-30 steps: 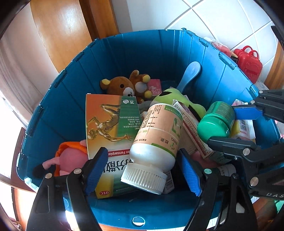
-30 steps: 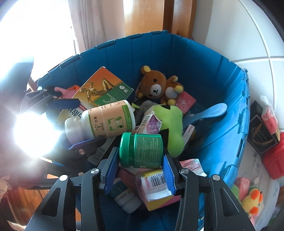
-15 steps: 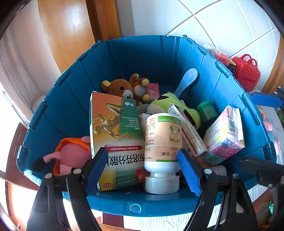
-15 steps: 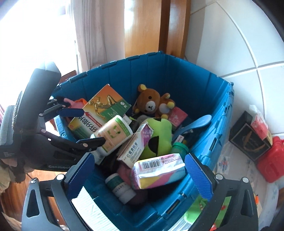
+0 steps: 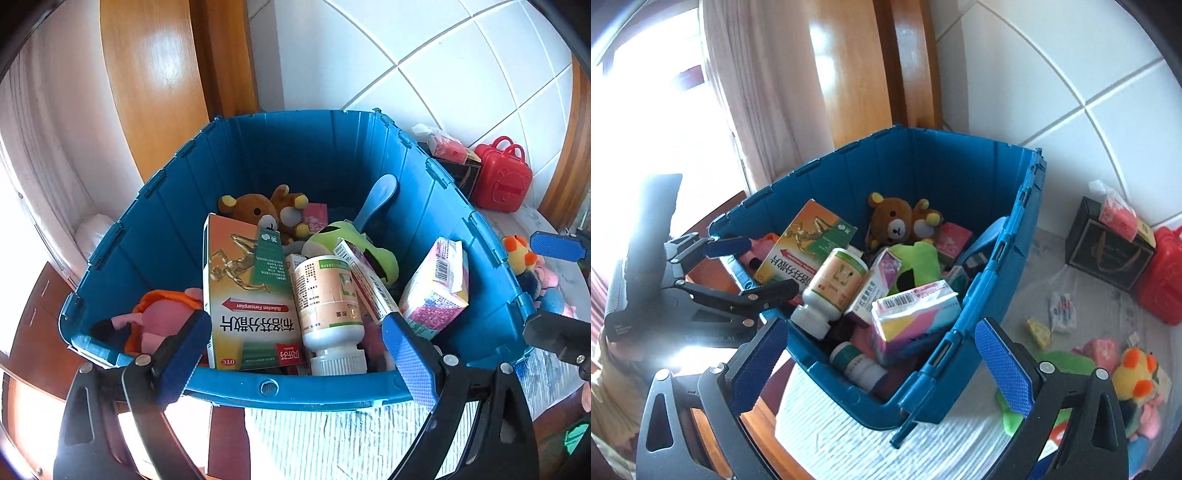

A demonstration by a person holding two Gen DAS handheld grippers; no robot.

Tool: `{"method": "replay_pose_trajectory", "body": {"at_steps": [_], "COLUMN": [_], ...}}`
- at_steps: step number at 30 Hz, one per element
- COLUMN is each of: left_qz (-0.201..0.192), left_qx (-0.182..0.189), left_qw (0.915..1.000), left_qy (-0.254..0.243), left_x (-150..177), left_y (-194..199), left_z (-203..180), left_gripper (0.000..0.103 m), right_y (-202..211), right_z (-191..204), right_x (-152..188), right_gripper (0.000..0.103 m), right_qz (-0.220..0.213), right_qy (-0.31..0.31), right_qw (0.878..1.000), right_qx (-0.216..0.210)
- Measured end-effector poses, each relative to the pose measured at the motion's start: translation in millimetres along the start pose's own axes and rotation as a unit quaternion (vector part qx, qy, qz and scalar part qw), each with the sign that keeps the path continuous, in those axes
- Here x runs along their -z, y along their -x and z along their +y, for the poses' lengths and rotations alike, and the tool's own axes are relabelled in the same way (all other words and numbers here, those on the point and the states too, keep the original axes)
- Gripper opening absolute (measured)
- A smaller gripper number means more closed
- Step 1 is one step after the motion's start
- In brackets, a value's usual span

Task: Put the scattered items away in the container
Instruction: 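Withdraw both tools from the crate toward the plush toys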

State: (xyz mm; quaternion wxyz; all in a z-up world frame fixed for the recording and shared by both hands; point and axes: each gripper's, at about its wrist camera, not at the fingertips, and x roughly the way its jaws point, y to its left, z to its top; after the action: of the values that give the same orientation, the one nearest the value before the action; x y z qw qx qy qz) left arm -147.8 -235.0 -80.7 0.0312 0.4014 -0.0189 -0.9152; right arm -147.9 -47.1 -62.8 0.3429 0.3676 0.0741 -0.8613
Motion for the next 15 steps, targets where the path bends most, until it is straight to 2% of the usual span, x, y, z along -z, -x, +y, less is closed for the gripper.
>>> {"method": "replay_pose_trajectory", "body": {"at_steps": [9, 15], "left_qz": [-0.018, -0.038], "left_qx": [-0.002, -0.002], "left_qw": [0.9998, 0.9990], "left_qy": [-0.007, -0.023], "left_x": [4, 1], "left_y": [15, 23], "left_z": [-11, -43], "left_gripper": [0.095, 0.095], "right_y": [9, 20], "right_z": [-3, -24], "right_x": [9, 20], "right_gripper": [0.103, 0.103], "right_qz": [-0.003, -0.008], "right_qy": [-0.016, -0.037], "right_qw": [1.000, 0.999], "right_qx": [0.006, 0.029]}}
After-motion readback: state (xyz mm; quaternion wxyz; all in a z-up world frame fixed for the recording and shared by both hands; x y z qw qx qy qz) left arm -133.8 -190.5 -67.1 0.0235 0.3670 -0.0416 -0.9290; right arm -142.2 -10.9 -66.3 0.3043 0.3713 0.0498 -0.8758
